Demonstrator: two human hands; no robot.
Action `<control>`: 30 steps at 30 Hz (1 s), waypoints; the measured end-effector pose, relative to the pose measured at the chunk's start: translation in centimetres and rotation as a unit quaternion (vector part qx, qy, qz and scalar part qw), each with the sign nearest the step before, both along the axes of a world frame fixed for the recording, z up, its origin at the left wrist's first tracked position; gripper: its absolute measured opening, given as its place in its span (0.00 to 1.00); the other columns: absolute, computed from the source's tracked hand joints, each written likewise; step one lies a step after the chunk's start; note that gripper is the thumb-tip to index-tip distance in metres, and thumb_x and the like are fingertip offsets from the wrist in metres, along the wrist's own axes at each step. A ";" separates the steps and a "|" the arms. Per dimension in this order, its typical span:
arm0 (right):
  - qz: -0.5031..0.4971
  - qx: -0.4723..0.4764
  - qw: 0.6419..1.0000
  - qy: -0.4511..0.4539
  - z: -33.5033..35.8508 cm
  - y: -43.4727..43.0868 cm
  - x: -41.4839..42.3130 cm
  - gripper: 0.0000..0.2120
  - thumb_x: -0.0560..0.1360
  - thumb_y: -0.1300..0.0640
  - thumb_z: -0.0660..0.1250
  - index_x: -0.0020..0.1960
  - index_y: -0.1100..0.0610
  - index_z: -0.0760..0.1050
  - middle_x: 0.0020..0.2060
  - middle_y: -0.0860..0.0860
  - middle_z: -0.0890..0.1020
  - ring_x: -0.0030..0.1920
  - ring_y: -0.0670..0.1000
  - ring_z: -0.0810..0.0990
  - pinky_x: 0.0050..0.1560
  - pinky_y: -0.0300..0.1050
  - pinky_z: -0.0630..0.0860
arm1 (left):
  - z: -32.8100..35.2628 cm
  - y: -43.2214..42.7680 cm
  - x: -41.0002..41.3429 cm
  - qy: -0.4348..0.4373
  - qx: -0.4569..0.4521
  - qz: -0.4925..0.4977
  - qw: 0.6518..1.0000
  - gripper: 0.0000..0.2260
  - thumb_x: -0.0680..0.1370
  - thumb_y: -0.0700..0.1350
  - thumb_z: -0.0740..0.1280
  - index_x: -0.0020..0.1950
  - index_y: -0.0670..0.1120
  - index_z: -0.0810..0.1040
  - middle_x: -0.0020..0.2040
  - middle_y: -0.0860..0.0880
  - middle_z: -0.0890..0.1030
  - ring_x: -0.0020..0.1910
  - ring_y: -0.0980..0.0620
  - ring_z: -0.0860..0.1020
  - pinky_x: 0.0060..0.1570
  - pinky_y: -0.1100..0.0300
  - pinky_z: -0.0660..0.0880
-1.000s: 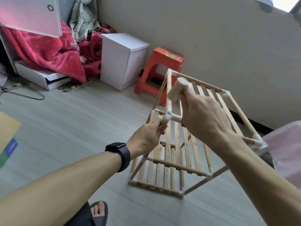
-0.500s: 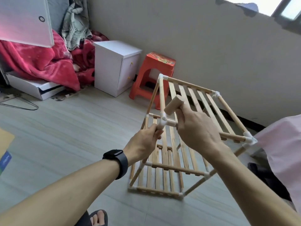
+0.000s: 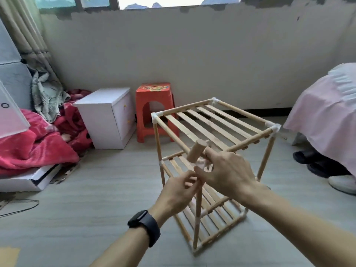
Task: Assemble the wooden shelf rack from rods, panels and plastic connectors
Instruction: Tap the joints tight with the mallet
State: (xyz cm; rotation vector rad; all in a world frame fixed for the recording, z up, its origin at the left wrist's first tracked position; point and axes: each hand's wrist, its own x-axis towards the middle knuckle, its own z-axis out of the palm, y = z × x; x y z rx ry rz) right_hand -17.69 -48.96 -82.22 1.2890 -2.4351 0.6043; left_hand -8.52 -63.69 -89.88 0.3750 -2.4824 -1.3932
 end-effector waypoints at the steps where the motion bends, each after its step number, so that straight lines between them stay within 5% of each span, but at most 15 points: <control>1: -0.005 0.008 1.000 0.005 0.0 0.7 -0.3 0.13 0.79 0.37 0.61 0.53 0.46 0.72 0.38 0.44 0.79 0.36 0.48 0.79 0.31 0.37 0.65 | 0.3 -0.4 -0.2 -0.010 -0.030 -0.012 0.999 0.04 0.79 0.58 0.69 0.51 0.62 0.82 0.45 0.62 0.85 0.47 0.66 0.82 0.49 0.65 0.81; 4: -0.009 0.028 1.000 0.009 -0.5 2.9 -2.0 0.17 0.76 0.33 0.63 0.50 0.47 0.72 0.39 0.47 0.79 0.35 0.48 0.76 0.30 0.35 0.60 | 1.3 -1.8 -0.7 0.026 -0.118 0.032 0.992 0.03 0.79 0.51 0.70 0.49 0.60 0.80 0.44 0.63 0.82 0.45 0.65 0.81 0.48 0.64 0.80; 6: 0.001 0.024 1.000 0.000 -0.8 4.7 -3.3 0.24 0.72 0.29 0.58 0.51 0.48 0.74 0.42 0.46 0.79 0.36 0.48 0.75 0.31 0.35 0.61 | 2.5 -3.0 -1.5 0.078 -0.190 0.114 0.972 0.05 0.80 0.49 0.68 0.55 0.57 0.78 0.52 0.56 0.80 0.49 0.59 0.79 0.45 0.64 0.77; 10: 0.031 -0.008 0.999 -0.032 -1.3 8.1 -5.6 0.27 0.69 0.30 0.59 0.54 0.50 0.78 0.41 0.43 0.76 0.36 0.49 0.75 0.32 0.38 0.66 | 5.7 -6.2 -3.2 0.089 -0.394 0.205 0.892 0.24 0.76 0.51 0.71 0.71 0.50 0.70 0.71 0.45 0.67 0.69 0.43 0.67 0.62 0.42 0.73; 12: 0.009 -0.021 0.999 -0.034 -1.7 9.7 -7.2 0.24 0.71 0.34 0.63 0.59 0.48 0.78 0.44 0.46 0.80 0.37 0.50 0.77 0.32 0.39 0.68 | 6.7 -7.4 -3.7 0.079 -0.429 0.231 0.870 0.28 0.75 0.53 0.72 0.73 0.51 0.68 0.75 0.44 0.61 0.74 0.40 0.61 0.70 0.36 0.63; 16: -0.108 -0.027 0.991 -0.073 -2.8 11.2 -10.6 0.19 0.78 0.42 0.63 0.68 0.40 0.73 0.47 0.47 0.78 0.43 0.53 0.77 0.36 0.45 0.69 | 5.5 -8.9 -3.4 0.067 -0.263 0.354 0.895 0.29 0.77 0.60 0.68 0.74 0.54 0.62 0.76 0.40 0.60 0.73 0.37 0.63 0.68 0.37 0.63; 20: -0.246 -0.040 0.963 -0.100 -2.8 11.3 -12.7 0.21 0.80 0.52 0.64 0.72 0.42 0.69 0.48 0.50 0.71 0.35 0.52 0.71 0.31 0.42 0.63 | 3.3 -7.6 -3.4 0.005 0.023 0.234 0.972 0.31 0.75 0.73 0.60 0.67 0.52 0.72 0.58 0.52 0.81 0.59 0.47 0.79 0.57 0.47 0.76; 24: -0.282 -0.144 0.939 -0.130 -2.2 9.6 -11.7 0.16 0.79 0.50 0.66 0.64 0.52 0.68 0.50 0.51 0.67 0.38 0.54 0.73 0.40 0.47 0.67 | 1.6 -4.3 -3.5 0.027 -0.043 0.190 0.980 0.19 0.78 0.69 0.57 0.55 0.57 0.75 0.50 0.55 0.83 0.50 0.54 0.82 0.46 0.52 0.80; 27: -0.197 -0.163 0.947 -0.193 -1.5 7.5 -9.6 0.15 0.79 0.43 0.64 0.57 0.52 0.66 0.45 0.49 0.72 0.41 0.51 0.75 0.40 0.50 0.72 | 1.2 -2.2 -3.2 0.042 -0.058 0.157 0.985 0.18 0.79 0.68 0.57 0.55 0.57 0.75 0.48 0.57 0.83 0.47 0.61 0.80 0.38 0.64 0.74; 30: -0.077 -0.135 0.953 -0.259 -0.2 5.3 -7.0 0.13 0.84 0.41 0.53 0.52 0.48 0.69 0.40 0.48 0.78 0.40 0.50 0.78 0.43 0.55 0.76 | 1.0 -0.9 -2.8 0.060 -0.028 0.112 0.992 0.14 0.80 0.66 0.59 0.59 0.60 0.74 0.50 0.55 0.84 0.49 0.59 0.82 0.40 0.66 0.76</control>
